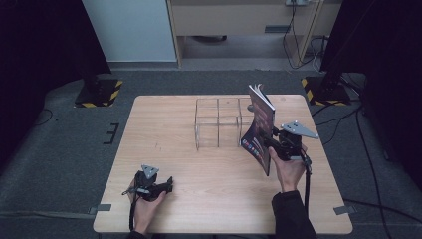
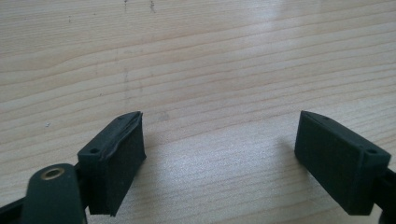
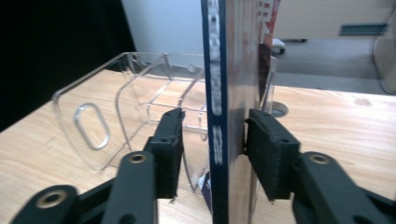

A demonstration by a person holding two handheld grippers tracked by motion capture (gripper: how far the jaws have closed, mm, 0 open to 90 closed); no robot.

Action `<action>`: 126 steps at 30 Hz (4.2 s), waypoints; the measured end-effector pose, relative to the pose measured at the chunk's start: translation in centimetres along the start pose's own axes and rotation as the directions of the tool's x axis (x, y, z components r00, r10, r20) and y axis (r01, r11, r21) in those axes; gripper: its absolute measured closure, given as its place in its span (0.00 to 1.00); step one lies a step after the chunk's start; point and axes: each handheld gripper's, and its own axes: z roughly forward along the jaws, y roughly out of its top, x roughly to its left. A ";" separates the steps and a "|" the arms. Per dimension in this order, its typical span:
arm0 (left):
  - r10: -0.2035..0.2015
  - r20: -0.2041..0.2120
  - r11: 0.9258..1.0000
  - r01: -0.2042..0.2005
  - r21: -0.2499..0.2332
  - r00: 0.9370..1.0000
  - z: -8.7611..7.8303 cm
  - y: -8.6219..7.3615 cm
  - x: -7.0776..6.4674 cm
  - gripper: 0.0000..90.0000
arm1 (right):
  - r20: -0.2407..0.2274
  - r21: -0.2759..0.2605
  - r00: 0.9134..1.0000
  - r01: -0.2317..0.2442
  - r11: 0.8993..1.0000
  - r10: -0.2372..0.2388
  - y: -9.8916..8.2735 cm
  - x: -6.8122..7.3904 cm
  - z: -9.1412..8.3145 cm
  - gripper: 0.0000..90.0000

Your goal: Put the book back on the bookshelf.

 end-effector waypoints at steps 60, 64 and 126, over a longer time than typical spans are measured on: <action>0.001 0.001 1.000 -0.001 0.001 1.000 0.0 0.0 0.0 0.17 | 0.097 -0.165 0.995 0.053 0.985 -0.038 2.4 1.1 0.5 0.94; -0.001 0.001 1.000 0.001 0.000 1.000 0.0 0.0 0.0 0.17 | 0.134 -0.183 0.991 0.051 0.982 -0.027 2.8 0.8 1.8 0.94; -0.001 0.001 1.000 0.001 -0.001 1.000 0.0 0.0 0.0 0.16 | 0.214 -0.185 0.977 0.052 0.981 -0.012 2.2 -0.7 2.9 0.44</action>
